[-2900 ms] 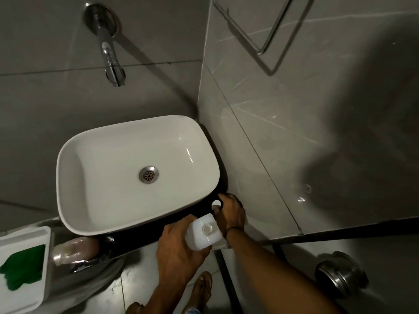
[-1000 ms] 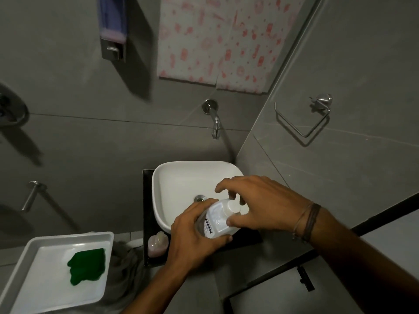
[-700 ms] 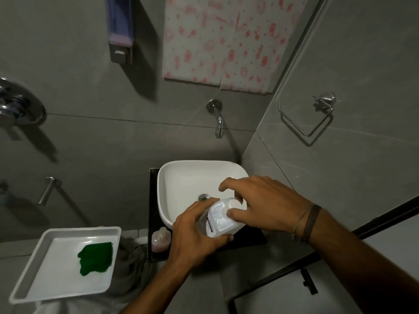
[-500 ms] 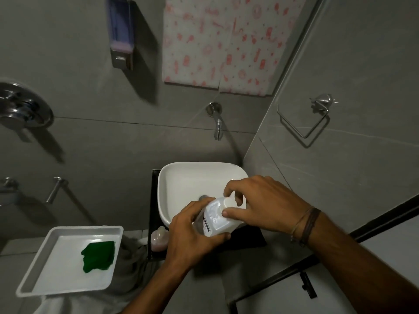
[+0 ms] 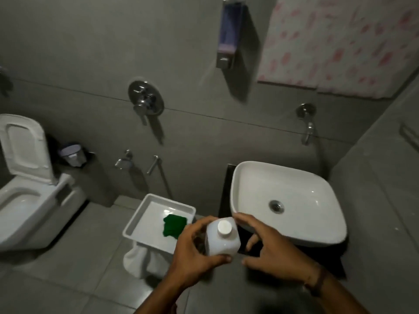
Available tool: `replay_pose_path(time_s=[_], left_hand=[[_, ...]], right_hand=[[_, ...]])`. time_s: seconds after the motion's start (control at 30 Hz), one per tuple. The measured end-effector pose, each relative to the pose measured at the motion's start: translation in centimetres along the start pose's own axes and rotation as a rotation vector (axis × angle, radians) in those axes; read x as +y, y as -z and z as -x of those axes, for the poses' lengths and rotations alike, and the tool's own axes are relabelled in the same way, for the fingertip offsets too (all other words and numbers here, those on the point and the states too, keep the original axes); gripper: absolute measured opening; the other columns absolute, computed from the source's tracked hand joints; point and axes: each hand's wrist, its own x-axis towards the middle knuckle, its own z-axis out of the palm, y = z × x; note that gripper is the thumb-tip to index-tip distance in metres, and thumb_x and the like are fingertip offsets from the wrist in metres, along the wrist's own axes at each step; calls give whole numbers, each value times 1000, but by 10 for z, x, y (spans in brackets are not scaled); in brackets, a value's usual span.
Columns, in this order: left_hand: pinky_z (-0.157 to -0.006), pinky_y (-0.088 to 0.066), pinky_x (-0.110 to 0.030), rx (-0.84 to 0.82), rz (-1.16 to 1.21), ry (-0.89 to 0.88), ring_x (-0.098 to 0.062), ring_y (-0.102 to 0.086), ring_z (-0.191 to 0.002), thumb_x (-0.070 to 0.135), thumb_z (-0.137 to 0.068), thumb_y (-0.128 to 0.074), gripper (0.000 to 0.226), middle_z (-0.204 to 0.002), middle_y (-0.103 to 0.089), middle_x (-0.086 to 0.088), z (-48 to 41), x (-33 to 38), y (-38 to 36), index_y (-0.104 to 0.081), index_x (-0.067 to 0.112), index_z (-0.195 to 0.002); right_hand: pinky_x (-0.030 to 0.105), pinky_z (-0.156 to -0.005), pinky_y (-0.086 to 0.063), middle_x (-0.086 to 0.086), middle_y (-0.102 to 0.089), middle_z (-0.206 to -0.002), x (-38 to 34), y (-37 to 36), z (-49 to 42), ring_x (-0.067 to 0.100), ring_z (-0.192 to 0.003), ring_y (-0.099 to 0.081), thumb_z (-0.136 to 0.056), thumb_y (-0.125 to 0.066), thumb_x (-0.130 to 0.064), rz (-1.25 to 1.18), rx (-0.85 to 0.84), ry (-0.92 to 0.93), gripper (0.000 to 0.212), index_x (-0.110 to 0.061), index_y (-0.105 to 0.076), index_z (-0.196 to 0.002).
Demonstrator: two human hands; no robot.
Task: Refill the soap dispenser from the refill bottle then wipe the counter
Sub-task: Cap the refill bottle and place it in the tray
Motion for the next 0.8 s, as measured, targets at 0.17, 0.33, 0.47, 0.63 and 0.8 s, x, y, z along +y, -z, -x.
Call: replay_pose_path(time_s=[0.17, 0.33, 0.47, 0.63, 0.8], left_hand=[[-91, -64, -34, 12, -52, 155, -20, -69, -121, 9, -54, -107, 85, -131, -74, 0, -7, -62, 76, -71, 22, -130], [-92, -63, -32, 11, -144, 229, -11, -68, -122, 26, -55, -104, 82, -131, -72, 6, -52, -131, 160, -69, 23, -129], [-94, -64, -43, -142, -265, 287, -16, -66, -123, 16, -62, -102, 79, -132, -69, 7, -108, -195, 215, -66, 25, -131], [-92, -59, -30, -304, -349, 335, -17, -69, -110, 33, -64, -90, 64, -122, -71, 7, -174, -262, 248, -66, 25, -123], [-89, -45, -9, -366, -392, 291, -7, -61, -106, 33, -79, -85, 52, -120, -66, 13, -213, -305, 253, -66, 22, -126]], right_hand=[[32, -99, -56, -25, -58, -132, -9, -95, -93, 1, -121, -59, -69, -91, -33, -176, -53, 47, 82, -50, -46, -135], [30, -104, -53, -23, -58, -130, -14, -183, -197, 2, -127, -54, -70, -89, -35, -228, -8, -20, 70, -47, -51, -127], [38, -105, -51, -24, -57, -121, -12, -245, -279, 9, -126, -53, -73, -83, -21, -225, 24, -161, 64, -53, -48, -116], [41, -102, -54, -17, -64, -118, 7, -303, -364, 8, -115, -60, -71, -82, -15, -251, 114, -297, 61, -47, -53, -114], [16, -106, -43, -22, -56, -127, 35, -343, -414, 1, -121, -53, -80, -83, -22, -194, 190, -370, 60, -39, -50, -127]])
